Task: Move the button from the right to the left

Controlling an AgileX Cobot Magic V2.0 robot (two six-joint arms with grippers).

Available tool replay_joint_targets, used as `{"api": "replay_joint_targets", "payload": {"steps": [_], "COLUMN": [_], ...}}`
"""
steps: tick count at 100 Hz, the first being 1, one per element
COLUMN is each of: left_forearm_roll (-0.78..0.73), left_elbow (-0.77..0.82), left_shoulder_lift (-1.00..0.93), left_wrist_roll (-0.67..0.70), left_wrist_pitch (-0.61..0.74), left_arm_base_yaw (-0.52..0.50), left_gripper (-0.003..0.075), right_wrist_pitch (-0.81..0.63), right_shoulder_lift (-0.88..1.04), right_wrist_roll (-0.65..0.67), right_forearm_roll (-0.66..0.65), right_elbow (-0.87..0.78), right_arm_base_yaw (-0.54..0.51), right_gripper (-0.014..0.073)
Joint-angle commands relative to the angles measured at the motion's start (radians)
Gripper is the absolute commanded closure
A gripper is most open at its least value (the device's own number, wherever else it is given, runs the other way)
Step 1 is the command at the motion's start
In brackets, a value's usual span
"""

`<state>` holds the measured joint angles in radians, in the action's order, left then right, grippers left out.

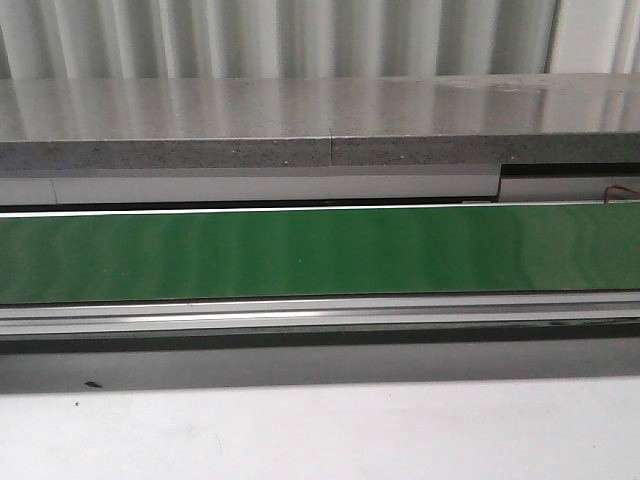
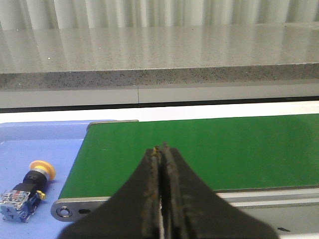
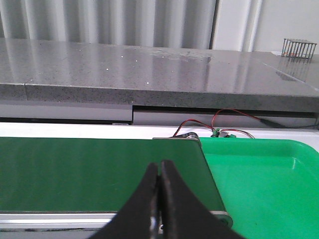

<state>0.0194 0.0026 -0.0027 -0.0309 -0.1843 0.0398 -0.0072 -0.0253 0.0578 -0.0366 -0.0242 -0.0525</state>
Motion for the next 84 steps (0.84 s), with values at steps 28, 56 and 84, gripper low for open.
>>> {"api": "replay_joint_targets", "payload": {"steps": [28,56,84], "left_forearm_roll": [0.01,0.01,0.01], "left_elbow": [0.04,0.04,0.04], "left_shoulder_lift": [-0.029,-0.029,-0.029], "left_wrist_roll": [0.009,0.009,0.009], "left_wrist_pitch": [0.074,0.074,0.074], "left_arm_base_yaw": [-0.002,-0.002,-0.002], "left_gripper": [0.0741,0.0741,0.0741], "right_wrist_pitch": [0.002,0.002,0.002], "right_shoulder_lift": [0.055,0.055,0.055], "right_wrist_roll": [0.003,0.003,0.003], "right_forearm_roll": [-0.01,-0.01,-0.01], "right_elbow": [0.018,0.018,0.018], "right_arm_base_yaw": [-0.002,-0.002,-0.002], "right_gripper": [0.066,0.066,0.066]}}
